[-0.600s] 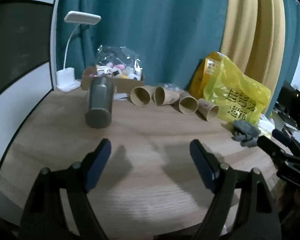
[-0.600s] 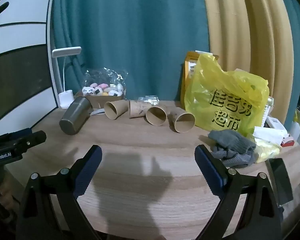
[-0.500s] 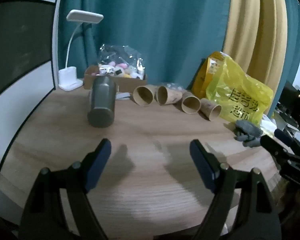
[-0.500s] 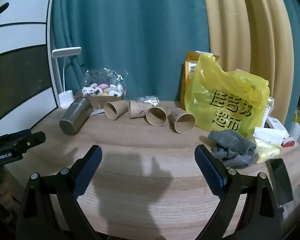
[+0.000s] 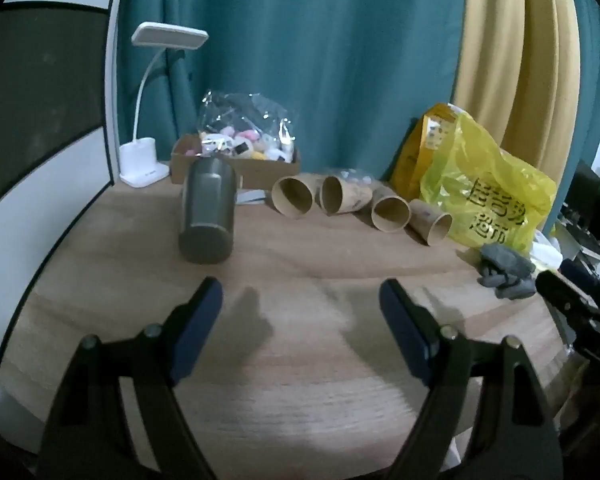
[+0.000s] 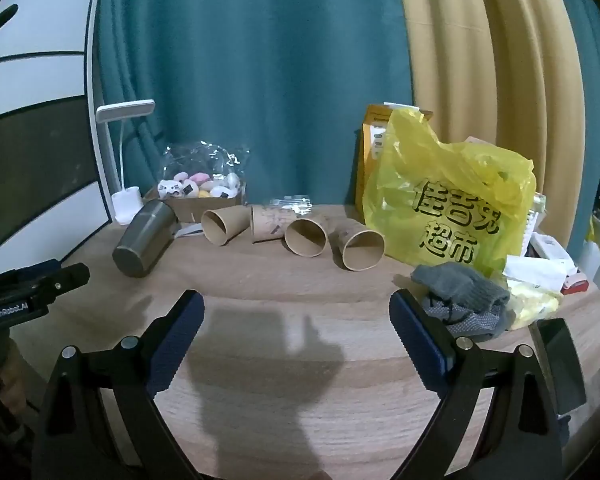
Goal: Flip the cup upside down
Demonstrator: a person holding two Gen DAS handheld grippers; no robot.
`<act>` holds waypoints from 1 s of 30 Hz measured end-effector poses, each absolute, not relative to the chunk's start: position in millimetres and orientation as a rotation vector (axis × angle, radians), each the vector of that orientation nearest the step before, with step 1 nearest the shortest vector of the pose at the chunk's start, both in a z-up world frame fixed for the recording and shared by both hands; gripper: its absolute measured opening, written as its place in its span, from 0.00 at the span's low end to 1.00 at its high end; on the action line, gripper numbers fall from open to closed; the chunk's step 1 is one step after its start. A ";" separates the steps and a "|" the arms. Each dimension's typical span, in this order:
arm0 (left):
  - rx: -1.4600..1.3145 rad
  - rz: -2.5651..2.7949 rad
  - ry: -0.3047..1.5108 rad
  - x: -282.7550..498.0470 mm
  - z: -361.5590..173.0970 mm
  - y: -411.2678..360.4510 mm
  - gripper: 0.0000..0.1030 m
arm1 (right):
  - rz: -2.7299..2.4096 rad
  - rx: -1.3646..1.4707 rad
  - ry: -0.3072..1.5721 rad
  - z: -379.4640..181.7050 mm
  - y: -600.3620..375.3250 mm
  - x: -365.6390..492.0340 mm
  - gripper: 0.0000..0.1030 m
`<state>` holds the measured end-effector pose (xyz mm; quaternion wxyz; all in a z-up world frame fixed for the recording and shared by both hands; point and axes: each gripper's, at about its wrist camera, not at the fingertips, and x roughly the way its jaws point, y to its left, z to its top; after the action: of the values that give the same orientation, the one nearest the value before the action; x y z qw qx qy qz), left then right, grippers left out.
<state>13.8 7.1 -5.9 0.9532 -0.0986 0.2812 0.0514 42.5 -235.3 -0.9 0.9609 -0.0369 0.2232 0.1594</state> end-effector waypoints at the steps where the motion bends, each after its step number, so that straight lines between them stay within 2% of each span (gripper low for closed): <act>1: -0.200 0.103 0.572 15.0 -4.9 7.0 0.80 | 0.322 -0.075 0.451 -0.9 -235.6 42.6 0.93; 30: -0.193 0.072 0.538 15.3 12.2 5.3 0.80 | 0.323 -0.074 0.462 -3.0 -234.2 48.9 0.93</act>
<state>15.3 5.3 12.2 0.9588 -0.0949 0.2652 0.0357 48.9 -234.2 -3.0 0.9599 -0.0364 0.2279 0.1594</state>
